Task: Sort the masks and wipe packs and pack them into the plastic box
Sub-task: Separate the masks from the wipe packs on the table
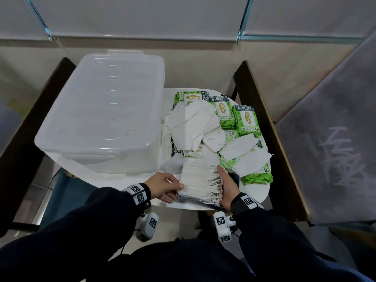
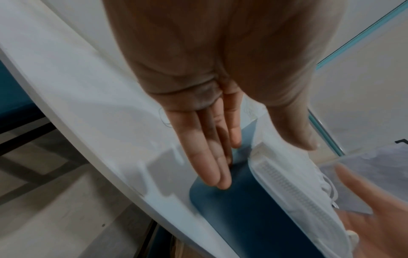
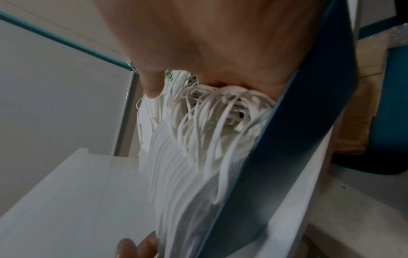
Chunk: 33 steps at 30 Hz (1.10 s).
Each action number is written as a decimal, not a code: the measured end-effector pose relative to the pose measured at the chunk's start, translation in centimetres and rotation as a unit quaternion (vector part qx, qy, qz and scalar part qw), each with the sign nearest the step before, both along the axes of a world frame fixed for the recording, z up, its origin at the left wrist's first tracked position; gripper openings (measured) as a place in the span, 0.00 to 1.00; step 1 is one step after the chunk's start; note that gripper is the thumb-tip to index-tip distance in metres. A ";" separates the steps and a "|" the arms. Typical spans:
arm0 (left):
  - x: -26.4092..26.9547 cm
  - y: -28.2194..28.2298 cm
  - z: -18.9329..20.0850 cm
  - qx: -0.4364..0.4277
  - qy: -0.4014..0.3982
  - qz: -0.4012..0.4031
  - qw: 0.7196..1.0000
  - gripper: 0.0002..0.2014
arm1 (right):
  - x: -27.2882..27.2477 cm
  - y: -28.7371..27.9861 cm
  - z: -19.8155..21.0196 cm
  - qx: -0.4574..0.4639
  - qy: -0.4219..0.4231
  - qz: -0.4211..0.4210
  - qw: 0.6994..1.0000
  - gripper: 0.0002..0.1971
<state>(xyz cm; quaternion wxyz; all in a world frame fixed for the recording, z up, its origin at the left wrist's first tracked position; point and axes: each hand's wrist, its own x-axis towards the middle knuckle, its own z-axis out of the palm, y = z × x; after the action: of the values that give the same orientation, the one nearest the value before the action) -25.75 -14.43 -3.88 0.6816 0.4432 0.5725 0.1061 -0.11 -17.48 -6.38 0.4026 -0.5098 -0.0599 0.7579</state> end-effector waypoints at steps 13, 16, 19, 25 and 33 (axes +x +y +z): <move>-0.5 0.0 0.3 -0.003 -0.005 -0.033 0.999 0.21 | 0.2 -0.5 2.7 -0.032 0.034 0.039 0.998 0.31; -0.3 -0.4 0.4 -0.015 -0.012 -0.022 1.000 0.22 | 0.2 -0.8 2.8 -0.030 0.040 0.044 0.998 0.32; 0.1 -0.8 0.4 -0.013 -0.005 -0.026 1.000 0.22 | 0.2 -1.0 2.3 -0.032 0.035 0.048 0.998 0.34; -0.2 -0.2 0.8 0.036 0.042 -0.043 0.998 0.23 | 0.9 -1.4 1.2 -0.033 0.051 -0.017 0.998 0.32; 4.0 0.7 0.4 0.506 0.239 -0.409 0.721 0.66 | 1.2 -1.4 0.9 -0.013 -0.009 -0.040 0.999 0.27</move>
<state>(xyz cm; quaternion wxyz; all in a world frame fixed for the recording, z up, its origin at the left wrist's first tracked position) -21.79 -13.76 -3.49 0.1739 0.9238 0.3406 -0.0179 1.04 -18.93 -5.53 0.4256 -0.5240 -0.0336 0.7370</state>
